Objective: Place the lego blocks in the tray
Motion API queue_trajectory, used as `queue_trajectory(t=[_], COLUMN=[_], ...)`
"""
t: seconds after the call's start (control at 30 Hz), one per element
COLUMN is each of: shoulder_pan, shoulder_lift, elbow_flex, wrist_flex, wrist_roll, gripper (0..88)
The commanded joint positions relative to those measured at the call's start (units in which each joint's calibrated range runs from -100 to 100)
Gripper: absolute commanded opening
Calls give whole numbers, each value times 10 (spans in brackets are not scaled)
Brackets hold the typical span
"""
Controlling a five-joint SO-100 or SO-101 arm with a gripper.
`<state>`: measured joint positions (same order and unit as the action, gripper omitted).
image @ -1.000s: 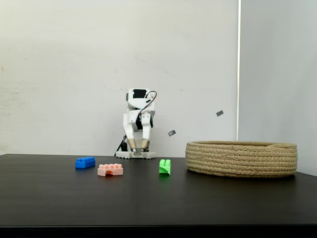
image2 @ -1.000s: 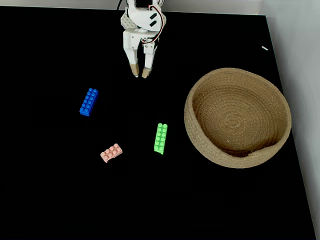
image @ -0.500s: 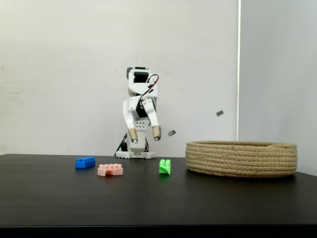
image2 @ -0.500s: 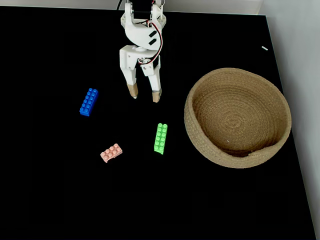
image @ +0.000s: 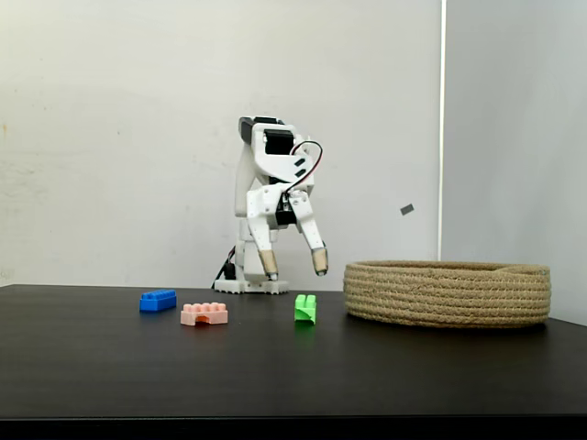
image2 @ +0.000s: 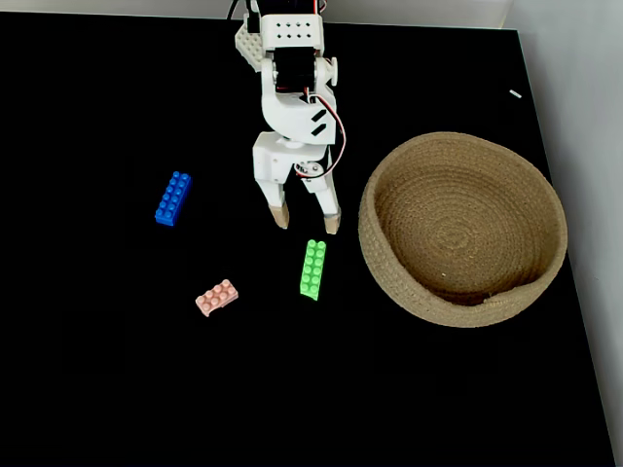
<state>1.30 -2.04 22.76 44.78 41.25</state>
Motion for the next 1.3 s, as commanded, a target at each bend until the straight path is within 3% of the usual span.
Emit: queue_trajectory(t=[0.0, 0.67, 0.93, 1.1, 1.27], shoulder_pan=[-3, -20, -11, -9, -11], shoulder_lift=[24, 210, 256, 279, 275], elbow_flex=[-103, -298, -318, -325, -331], wrist_flex=[36, 114, 127, 116, 123], wrist_roll=[0, 14, 9, -8, -12], gripper=[237, 242, 187, 1, 0])
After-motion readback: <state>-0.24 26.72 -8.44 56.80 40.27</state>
